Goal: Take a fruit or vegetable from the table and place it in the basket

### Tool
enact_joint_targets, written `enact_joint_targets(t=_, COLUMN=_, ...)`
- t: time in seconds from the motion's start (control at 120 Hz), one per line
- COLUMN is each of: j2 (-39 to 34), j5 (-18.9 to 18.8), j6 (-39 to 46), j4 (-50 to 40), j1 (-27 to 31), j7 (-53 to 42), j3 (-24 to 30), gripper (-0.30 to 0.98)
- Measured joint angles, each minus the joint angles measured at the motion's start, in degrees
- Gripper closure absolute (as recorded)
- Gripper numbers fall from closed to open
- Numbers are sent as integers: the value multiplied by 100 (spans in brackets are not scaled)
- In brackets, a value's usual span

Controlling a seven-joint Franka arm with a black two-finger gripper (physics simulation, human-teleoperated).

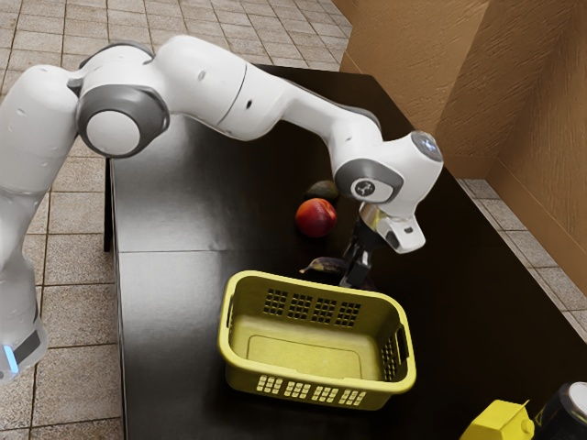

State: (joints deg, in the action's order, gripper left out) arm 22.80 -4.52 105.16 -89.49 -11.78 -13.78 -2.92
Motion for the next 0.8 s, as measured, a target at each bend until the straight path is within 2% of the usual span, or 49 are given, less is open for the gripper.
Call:
enact_joint_targets(t=0.158, j2=0, j5=10, j6=37, j4=-42, j1=-2, j7=-12, j3=4, gripper=41)
enact_joint_targets(t=0.258, j2=-31, j5=-29, j6=49, j4=-39, j1=-1, j7=7, j3=5, gripper=51)
enact_joint_targets(t=0.383, j2=-371, j5=-138, j6=27, j4=123, j1=3, j7=30, j3=44, gripper=51)
enact_joint_targets(t=0.567, j2=-844, j5=-363, j6=-327, j4=933, j1=-1, j7=55, j3=397, gripper=51)
enact_joint_targets(t=0.667, j2=-1455, j5=-159, j6=-516, j4=587, j1=2, j7=109, j3=674, gripper=50)
enact_joint_targets(t=0.8, j2=-2030, j5=62, j6=-620, j4=-133, j1=-59, j7=289, j3=1334, gripper=51)
